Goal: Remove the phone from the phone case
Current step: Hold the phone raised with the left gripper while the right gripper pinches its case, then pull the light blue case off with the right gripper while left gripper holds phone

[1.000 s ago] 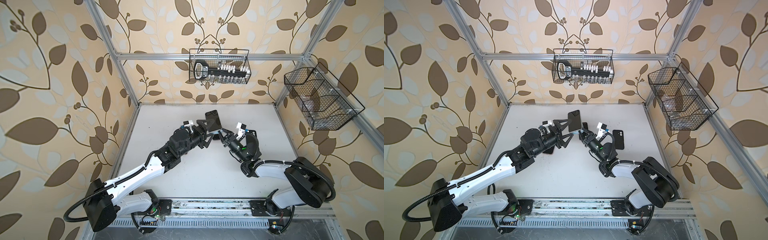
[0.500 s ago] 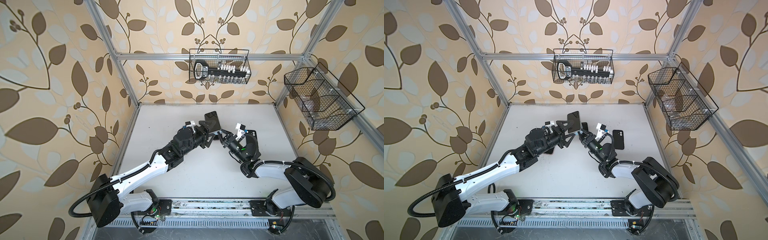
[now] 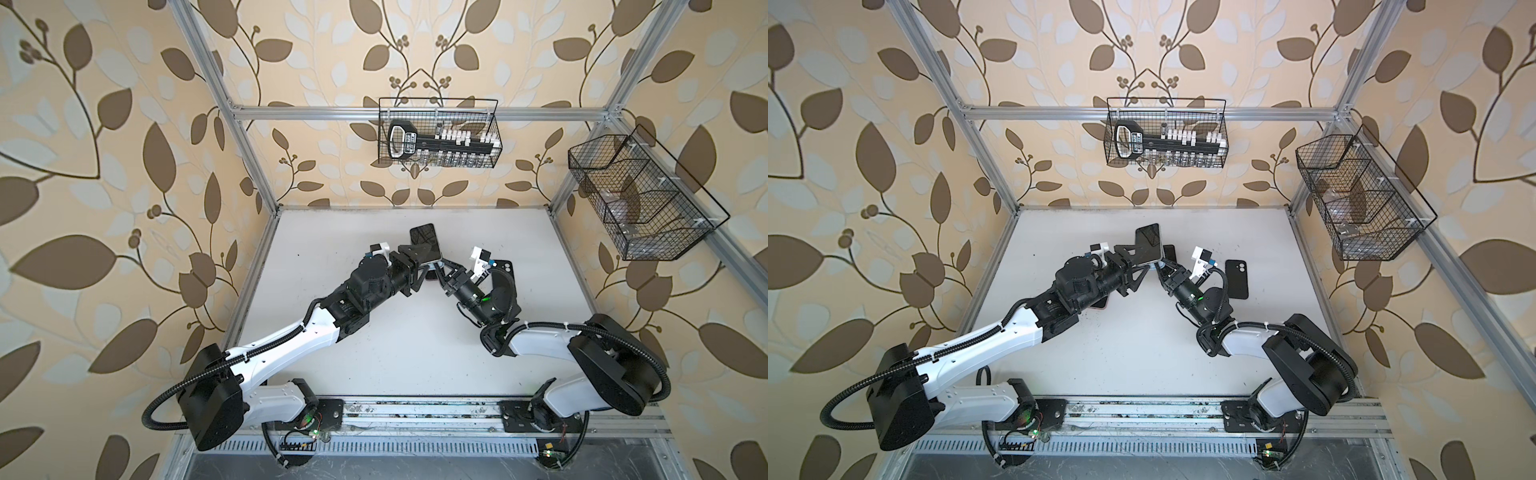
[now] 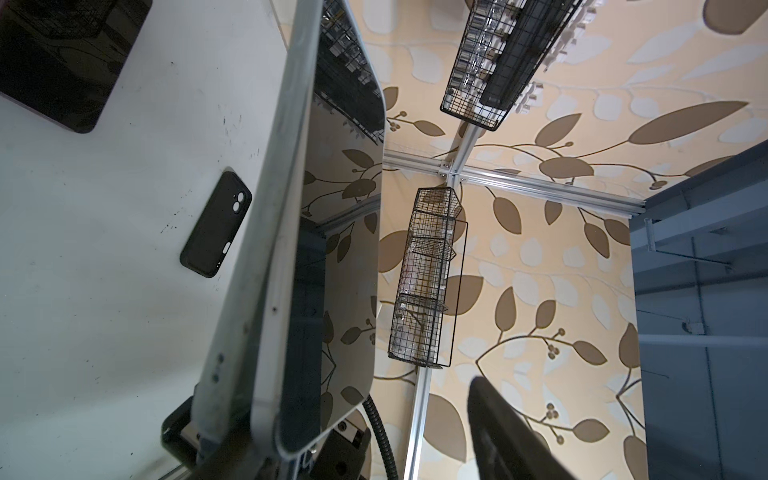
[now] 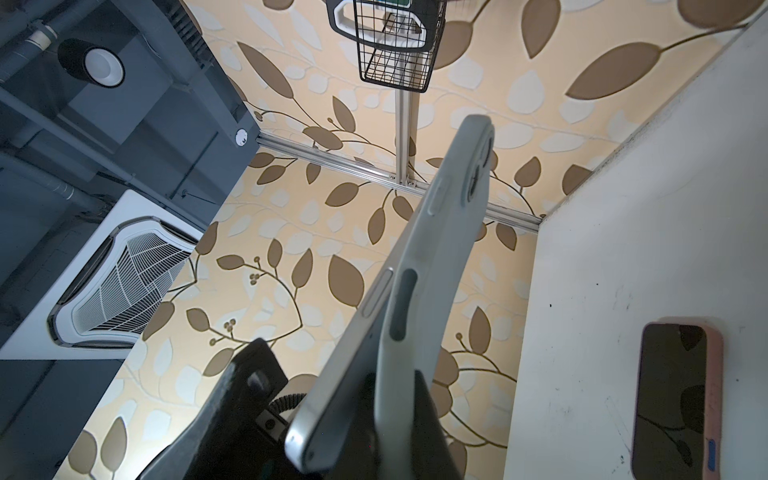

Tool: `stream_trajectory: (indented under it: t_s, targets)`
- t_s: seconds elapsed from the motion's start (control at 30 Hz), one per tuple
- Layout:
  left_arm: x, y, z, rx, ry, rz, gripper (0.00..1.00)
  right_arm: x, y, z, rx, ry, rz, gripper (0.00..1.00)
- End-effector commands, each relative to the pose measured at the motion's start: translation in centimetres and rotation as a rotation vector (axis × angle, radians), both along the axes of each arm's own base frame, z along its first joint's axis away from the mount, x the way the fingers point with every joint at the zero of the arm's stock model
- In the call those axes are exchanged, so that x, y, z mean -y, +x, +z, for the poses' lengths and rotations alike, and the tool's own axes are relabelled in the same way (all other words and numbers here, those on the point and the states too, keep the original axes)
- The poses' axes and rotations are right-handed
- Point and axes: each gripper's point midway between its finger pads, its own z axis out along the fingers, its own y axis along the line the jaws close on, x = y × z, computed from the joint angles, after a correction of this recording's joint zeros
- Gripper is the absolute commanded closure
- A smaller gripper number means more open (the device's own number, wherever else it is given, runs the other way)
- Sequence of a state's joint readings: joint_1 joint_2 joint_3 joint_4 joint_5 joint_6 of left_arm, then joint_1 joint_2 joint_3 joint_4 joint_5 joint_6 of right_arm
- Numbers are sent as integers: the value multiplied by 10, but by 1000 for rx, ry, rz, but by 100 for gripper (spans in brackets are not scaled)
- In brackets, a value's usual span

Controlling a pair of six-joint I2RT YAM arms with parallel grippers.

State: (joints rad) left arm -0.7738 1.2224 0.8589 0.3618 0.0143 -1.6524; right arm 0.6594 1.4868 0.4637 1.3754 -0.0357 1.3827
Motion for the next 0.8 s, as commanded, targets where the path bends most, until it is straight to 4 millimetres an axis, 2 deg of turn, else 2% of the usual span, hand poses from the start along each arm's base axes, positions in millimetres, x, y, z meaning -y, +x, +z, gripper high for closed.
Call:
stream_trajectory:
  t_s: [0.0,0.4,0.6,0.67,0.73,0.77]
  targets:
    - [-4,9,19,48,-22,56,36,0,-16,27,106,72,34,100]
    - [-9,19,-1,22,20,108,62,-1,-19,28,112,75,42,100]
    - [-7,24,-9,13,28,112,79,-2,-21,23,102,61,44,100]
    - [-7,26,-9,13,31,111,92,-2,-21,19,92,46,40,100]
    - [-5,27,-11,9,32,106,100,-2,-21,14,78,26,33,100]
    - [-4,28,-9,12,27,101,100,-2,-20,11,73,12,29,100]
